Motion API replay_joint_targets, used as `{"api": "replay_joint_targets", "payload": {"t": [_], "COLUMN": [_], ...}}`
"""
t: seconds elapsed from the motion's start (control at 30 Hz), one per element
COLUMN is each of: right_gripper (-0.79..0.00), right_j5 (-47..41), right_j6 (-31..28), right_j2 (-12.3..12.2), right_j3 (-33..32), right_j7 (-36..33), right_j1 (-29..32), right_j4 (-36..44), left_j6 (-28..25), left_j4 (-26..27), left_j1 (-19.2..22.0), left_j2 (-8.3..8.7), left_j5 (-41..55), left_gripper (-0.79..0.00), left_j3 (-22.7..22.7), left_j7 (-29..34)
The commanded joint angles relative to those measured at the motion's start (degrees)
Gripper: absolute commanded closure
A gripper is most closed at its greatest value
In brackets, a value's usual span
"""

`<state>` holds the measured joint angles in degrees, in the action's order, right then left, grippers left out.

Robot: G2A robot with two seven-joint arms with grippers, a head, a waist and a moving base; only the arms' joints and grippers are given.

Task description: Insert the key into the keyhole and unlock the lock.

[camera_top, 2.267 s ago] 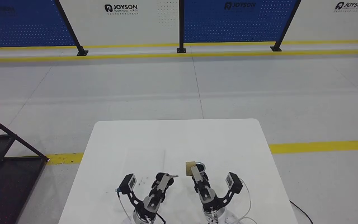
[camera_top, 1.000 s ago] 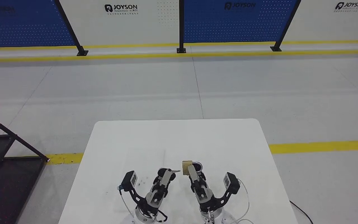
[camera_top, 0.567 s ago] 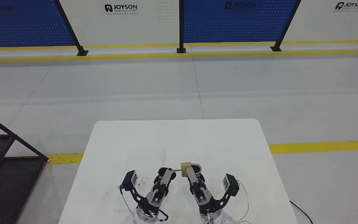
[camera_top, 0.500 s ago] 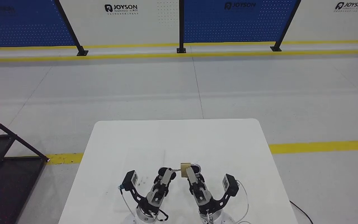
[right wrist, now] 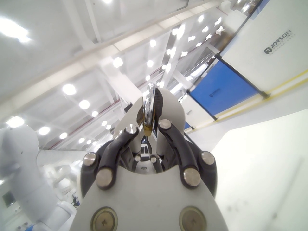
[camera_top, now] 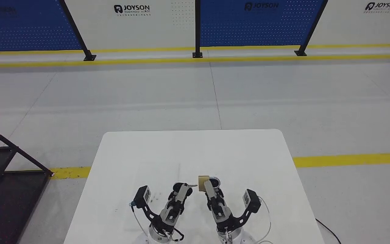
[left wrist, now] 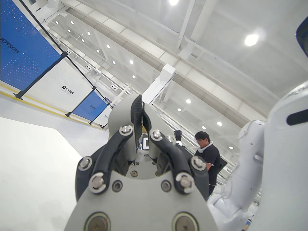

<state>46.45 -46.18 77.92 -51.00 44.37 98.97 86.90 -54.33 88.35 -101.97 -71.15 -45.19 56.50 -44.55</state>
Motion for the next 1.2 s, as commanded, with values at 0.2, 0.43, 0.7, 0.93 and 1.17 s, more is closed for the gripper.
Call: {"api": "replay_joint_targets", "payload": {"t": [0.2,0.43,0.7,0.93,1.17], "right_gripper": [0.0,0.0,0.0,0.0,0.0], "right_j5": [0.12,0.21,0.54,0.26,-0.14], "right_j6": [-0.05,0.29,0.92,0.68,0.13], "right_j2": [0.06,0.09,0.12,0.1,0.04], "right_j3": [0.09,0.11,0.22,0.02,-0.52], "right_j7": [-0.86,-1.48,-2.13,-2.13,-2.13], "right_j1": [0.0,-0.03,-0.13,0.06,0.34], "right_j4": [0.04,0.08,0.18,0.36,0.64], "left_j6": [0.2,-0.02,0.0,-0.11,-0.66], "left_j4": [-0.18,-0.44,-0.68,-0.57,-0.78], "left_j1": [0.07,0.22,0.28,-0.02,-0.22], "left_j2": [-0.33,-0.64,-0.93,-1.05,-1.1], "left_j5": [0.01,-0.1,-0.72,-0.95,-1.03], "left_gripper": [0.0,0.0,-0.114,-0.425,-0.336], "left_j3": [0.23,0.13,0.18,0.76,1.52], "left_j7": [0.31,0.73,1.19,1.32,1.53]}}
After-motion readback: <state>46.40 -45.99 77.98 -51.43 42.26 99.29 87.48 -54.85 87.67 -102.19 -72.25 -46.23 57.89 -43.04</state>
